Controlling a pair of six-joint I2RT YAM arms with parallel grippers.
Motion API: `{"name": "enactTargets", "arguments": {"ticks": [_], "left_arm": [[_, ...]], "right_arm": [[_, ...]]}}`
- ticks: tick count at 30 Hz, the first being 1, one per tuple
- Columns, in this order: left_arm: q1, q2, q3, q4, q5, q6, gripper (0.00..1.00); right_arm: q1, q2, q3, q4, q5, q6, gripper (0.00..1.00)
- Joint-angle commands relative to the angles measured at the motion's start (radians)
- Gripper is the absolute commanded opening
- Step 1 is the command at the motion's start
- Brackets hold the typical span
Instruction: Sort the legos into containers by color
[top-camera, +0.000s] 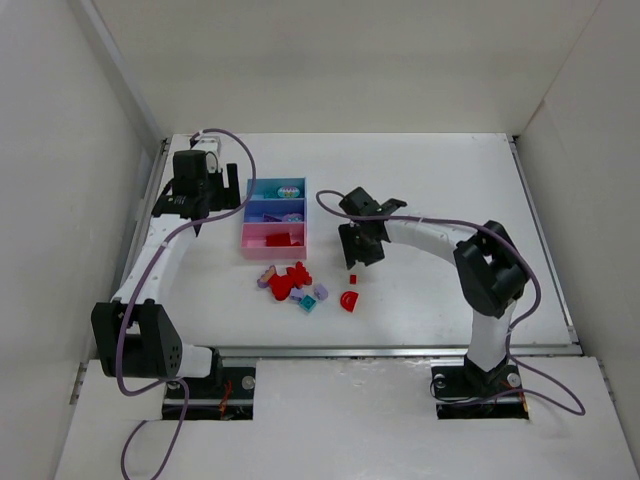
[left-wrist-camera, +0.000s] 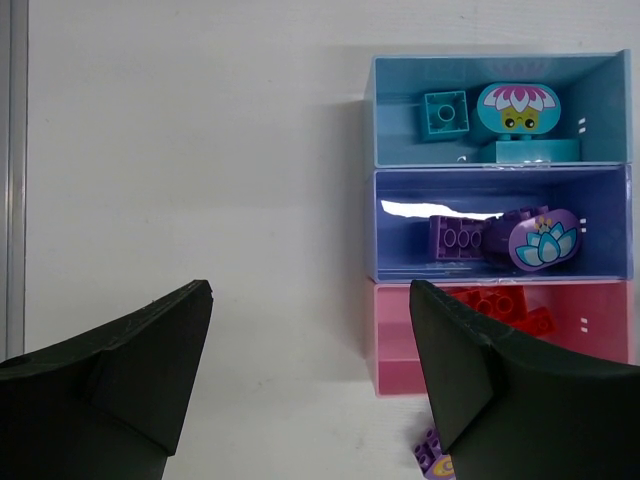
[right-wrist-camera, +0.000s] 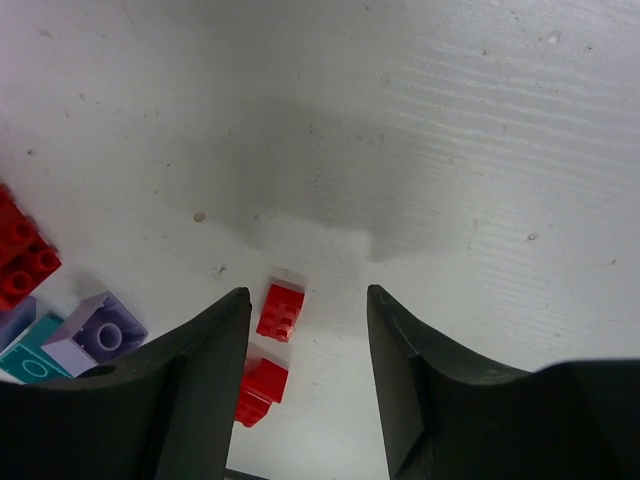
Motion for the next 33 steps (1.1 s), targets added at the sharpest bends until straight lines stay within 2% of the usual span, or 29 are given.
{"name": "enactTargets", "arguments": {"ticks": [1, 13, 17, 20, 24, 27, 28, 33], "left_arm": [[0.003, -0.020, -0.008, 0.034, -0.002, -0.016, 0.77], [0.003, -0.020, -0.037, 0.043, -0.002, -0.016, 0.77], [0.003, -0.029, -0.037, 0.043, -0.002, -0.007, 0.77], [0.003, -0.039, -0.046, 0.043, -0.002, -0.007, 0.77], [0.003, -0.039, -0.046, 0.043, -0.002, -0.007, 0.77], [0.003, -0.048, -0.046, 0.043, -0.002, -0.007, 0.77], [0.003, -0.048, -0.046, 0.043, -0.002, -0.007, 0.77], [0.003, -0.057, -0.055, 0.043, -0.002, -0.007, 0.77]], "right_arm": [[0.015, -0.028, 0.036, -0.029, -0.002, -0.004, 0.55], [0.082, 0.023, 0.012, -0.057, 0.009, -0.004, 0.54], [0.082, 0.032, 0.001, -0.046, 0.018, -0.004, 0.50], [0.082, 0.041, 0.001, -0.046, 0.046, 0.016, 0.44], [0.082, 0.041, 0.021, -0.026, 0.069, 0.025, 0.30], [0.082, 0.050, 0.041, -0.026, 0.089, 0.025, 0.13], [0.082, 0.050, 0.041, -0.026, 0.089, 0.025, 0.01], [0.082, -0.031, 0.081, 0.038, 0.080, 0.001, 0.00]]}}
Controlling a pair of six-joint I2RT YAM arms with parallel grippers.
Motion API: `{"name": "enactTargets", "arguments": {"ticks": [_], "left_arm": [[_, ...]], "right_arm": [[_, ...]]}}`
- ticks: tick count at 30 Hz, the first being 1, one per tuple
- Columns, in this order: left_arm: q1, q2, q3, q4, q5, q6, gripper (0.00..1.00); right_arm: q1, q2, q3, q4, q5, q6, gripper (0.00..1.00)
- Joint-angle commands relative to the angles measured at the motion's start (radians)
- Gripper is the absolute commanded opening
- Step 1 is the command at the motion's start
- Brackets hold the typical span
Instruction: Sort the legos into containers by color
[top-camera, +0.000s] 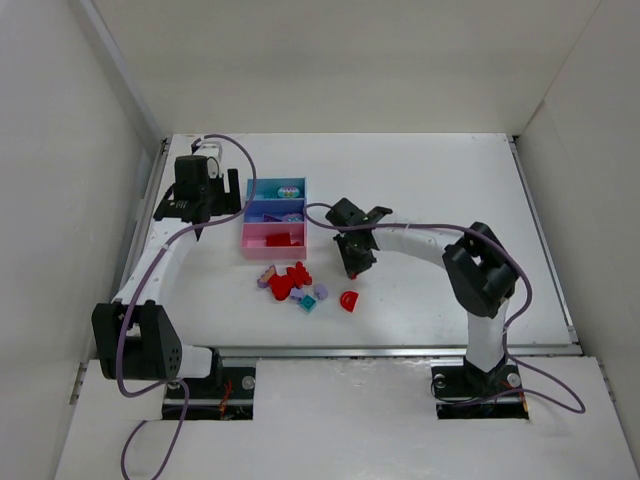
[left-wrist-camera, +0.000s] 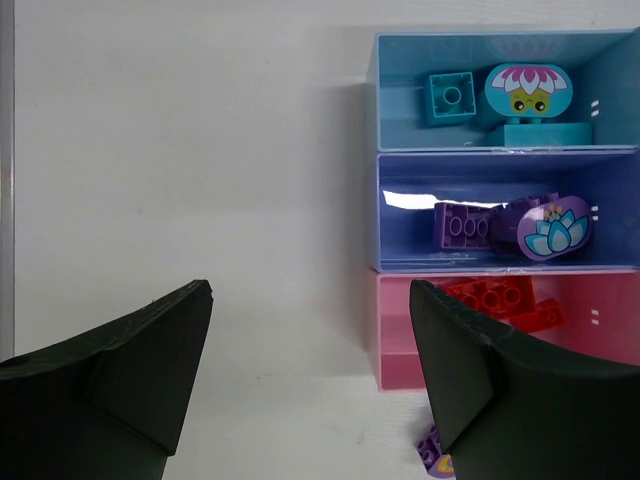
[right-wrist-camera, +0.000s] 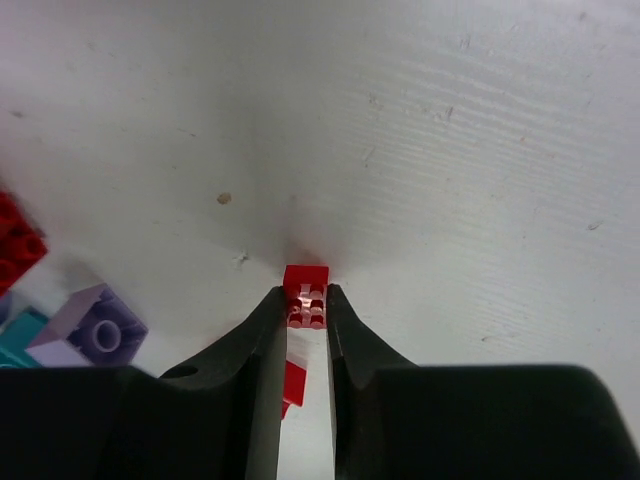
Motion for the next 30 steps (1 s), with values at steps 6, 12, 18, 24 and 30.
{"name": "enactTargets", "arguments": {"ticks": [6, 12, 18, 24, 30], "left_arm": [[0.003, -0.049, -0.021, 0.021, -0.002, -0.007, 0.77], [0.012, -0.058, -0.021, 0.021, -0.002, 0.002, 0.77], [0.012, -0.058, -0.021, 0.021, 0.007, 0.002, 0.77], [0.021, -0.058, -0.012, 0.021, 0.017, 0.002, 0.77], [0.021, -0.049, -0.012, 0.021, 0.047, 0.002, 0.74]], "right_arm": [[0.009, -0.190, 0.166, 0.256, 0.041, -0.117, 0.00], [0.041, -0.035, 0.370, 0.235, -0.039, -0.200, 0.00], [0.077, 0.093, 0.495, 0.263, -0.134, -0.225, 0.00], [0.106, 0.160, 0.569, 0.235, -0.143, -0.225, 0.09], [0.106, 0.183, 0.588, 0.225, -0.153, -0.243, 0.60]]}}
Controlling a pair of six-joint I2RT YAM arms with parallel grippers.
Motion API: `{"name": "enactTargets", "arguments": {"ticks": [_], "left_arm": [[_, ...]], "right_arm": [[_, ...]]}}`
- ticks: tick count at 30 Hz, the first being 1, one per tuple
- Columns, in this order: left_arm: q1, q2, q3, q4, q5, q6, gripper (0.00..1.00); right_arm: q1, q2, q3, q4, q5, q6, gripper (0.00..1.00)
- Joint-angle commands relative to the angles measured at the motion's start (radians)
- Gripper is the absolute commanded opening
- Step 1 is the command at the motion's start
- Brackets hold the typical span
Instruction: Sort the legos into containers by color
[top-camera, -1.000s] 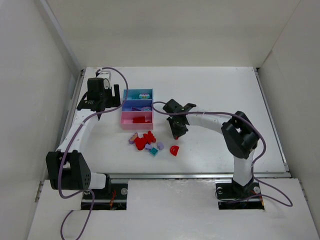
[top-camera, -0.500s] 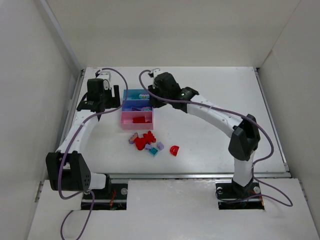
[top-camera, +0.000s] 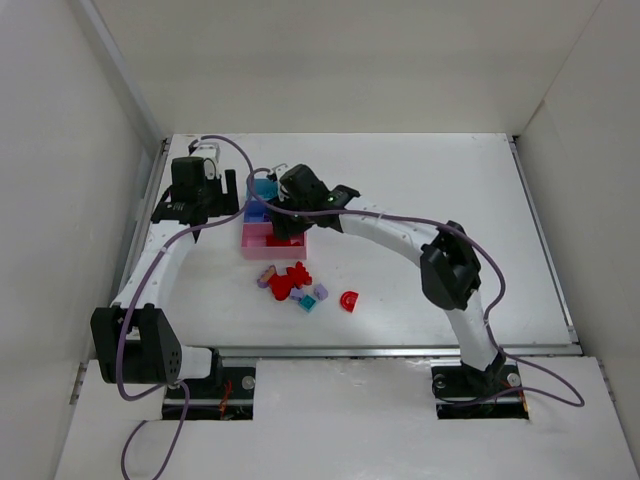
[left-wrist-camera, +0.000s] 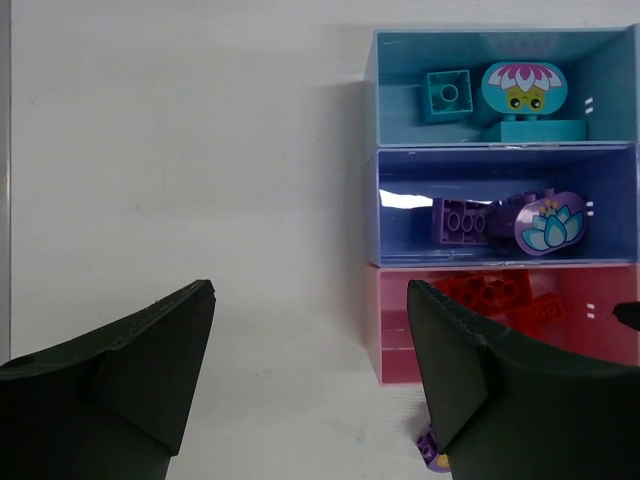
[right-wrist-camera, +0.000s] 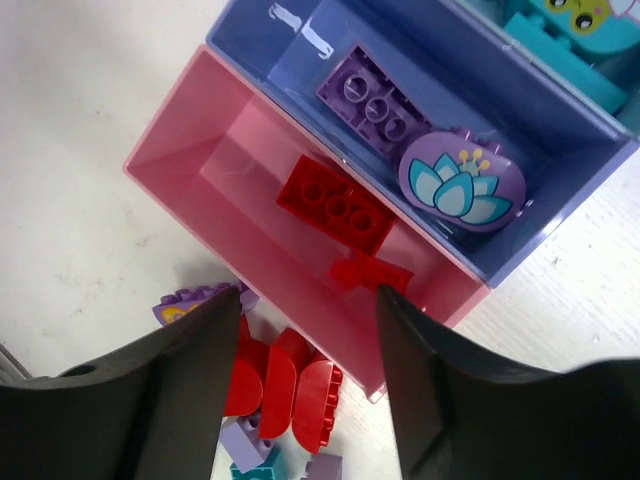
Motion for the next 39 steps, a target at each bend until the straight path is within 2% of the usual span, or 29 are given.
{"name": "enactTargets", "arguments": {"ticks": [1, 3, 8, 10, 15, 17, 19, 23, 30, 38, 39], "left_arm": [[0.004, -0.027, 0.005, 0.021, 0.041, 0.001, 0.74], [0.004, -0.027, 0.005, 0.010, 0.079, 0.001, 0.73], [0.004, -0.027, 0.014, -0.025, 0.122, 0.056, 0.70], [0.004, -0.027, 0.027, -0.069, 0.132, 0.131, 0.69], [0.004, -0.073, 0.022, -0.094, 0.104, 0.269, 0.69], [0.004, -0.082, 0.011, -0.094, 0.104, 0.269, 0.69], [0.004, -0.082, -0.021, -0.094, 0.104, 0.244, 0.69], [0.004, -0.091, -0.084, -0.065, 0.133, 0.170, 0.69], [0.004, -0.123, -0.116, -0.031, 0.123, 0.108, 0.68], [0.004, -0.165, -0.125, -0.040, 0.112, 0.099, 0.68], [0.004, -0.165, -0.134, -0.040, 0.112, 0.099, 0.68]], "right_arm": [[0.006, -0.028, 0.059, 0.009, -0.020, -0.020, 0.63], [0.006, -0.039, 0.059, 0.009, -0.020, -0.030, 0.69], [0.006, -0.059, 0.068, -0.025, 0.003, -0.039, 0.71], [0.006, -0.121, 0.030, -0.036, 0.016, -0.053, 0.71], [0.006, -0.310, -0.268, -0.017, 0.066, -0.112, 0.71], [0.006, -0.371, -0.416, -0.017, 0.066, -0.113, 0.67], [0.006, -0.407, -0.543, 0.007, -0.004, -0.113, 0.65], [0.039, -0.456, -0.655, 0.067, -0.084, -0.113, 0.64], [0.102, -0.405, -0.678, 0.111, -0.043, -0.088, 0.64], [0.102, -0.338, -0.646, 0.111, -0.018, -0.099, 0.58], [0.102, -0.327, -0.646, 0.111, -0.018, -0.099, 0.55]]}}
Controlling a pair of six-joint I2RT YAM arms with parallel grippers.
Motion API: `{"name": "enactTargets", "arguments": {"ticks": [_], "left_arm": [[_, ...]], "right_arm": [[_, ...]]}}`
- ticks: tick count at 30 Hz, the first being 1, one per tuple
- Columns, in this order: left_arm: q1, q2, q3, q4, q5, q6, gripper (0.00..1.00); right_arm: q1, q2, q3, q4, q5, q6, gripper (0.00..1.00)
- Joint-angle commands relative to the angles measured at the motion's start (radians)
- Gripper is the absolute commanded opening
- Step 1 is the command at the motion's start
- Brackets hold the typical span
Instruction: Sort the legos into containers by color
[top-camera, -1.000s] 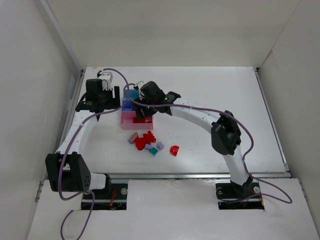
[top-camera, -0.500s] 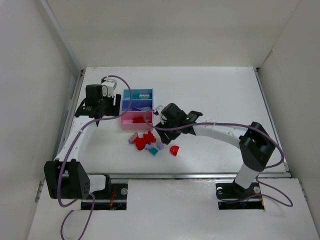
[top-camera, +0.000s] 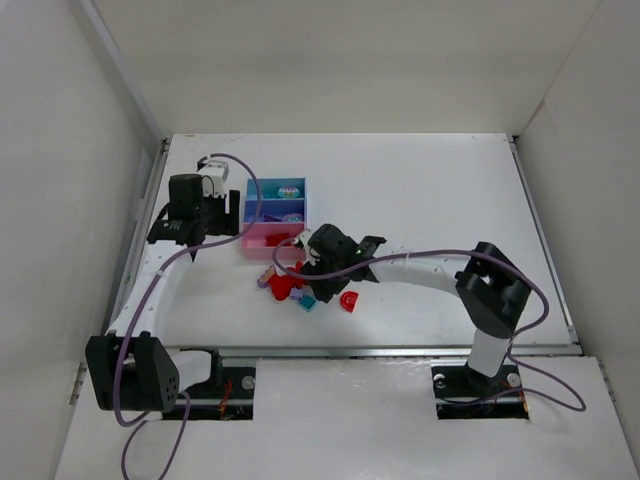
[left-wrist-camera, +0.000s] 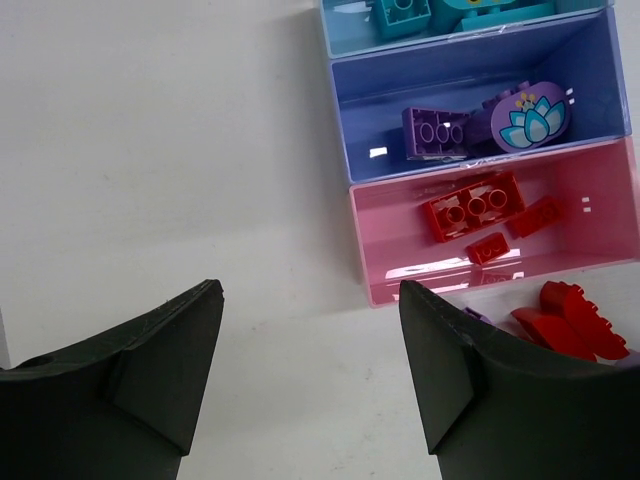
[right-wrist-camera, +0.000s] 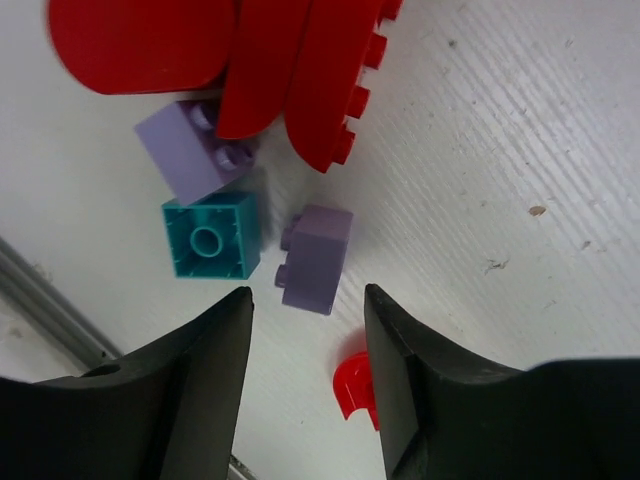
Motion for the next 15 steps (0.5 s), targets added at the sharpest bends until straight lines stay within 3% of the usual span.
{"name": "enactTargets", "arguments": {"ticks": [1, 5, 13, 15], "left_arm": [[0.004, -0.033, -0.018, 0.021, -0.003, -0.022, 0.68], [0.004, -0.043, -0.018, 0.021, -0.003, -0.022, 0.68], [0.004, -0.052, -0.028, 0.030, -0.003, -0.022, 0.68], [0.004, -0.052, -0.028, 0.030, -0.003, -0.022, 0.68]], "right_arm": [[-0.001, 0.044, 0.038, 0.028, 0.026, 0.002, 0.53], [-0.001, 0.055, 0.038, 0.028, 0.068, 0.027, 0.45], [-0.001, 0.046, 0.067, 0.028, 0.088, 0.036, 0.03], [-0.001, 0.032, 0.084, 0.019, 0.122, 0.036, 0.00]]}}
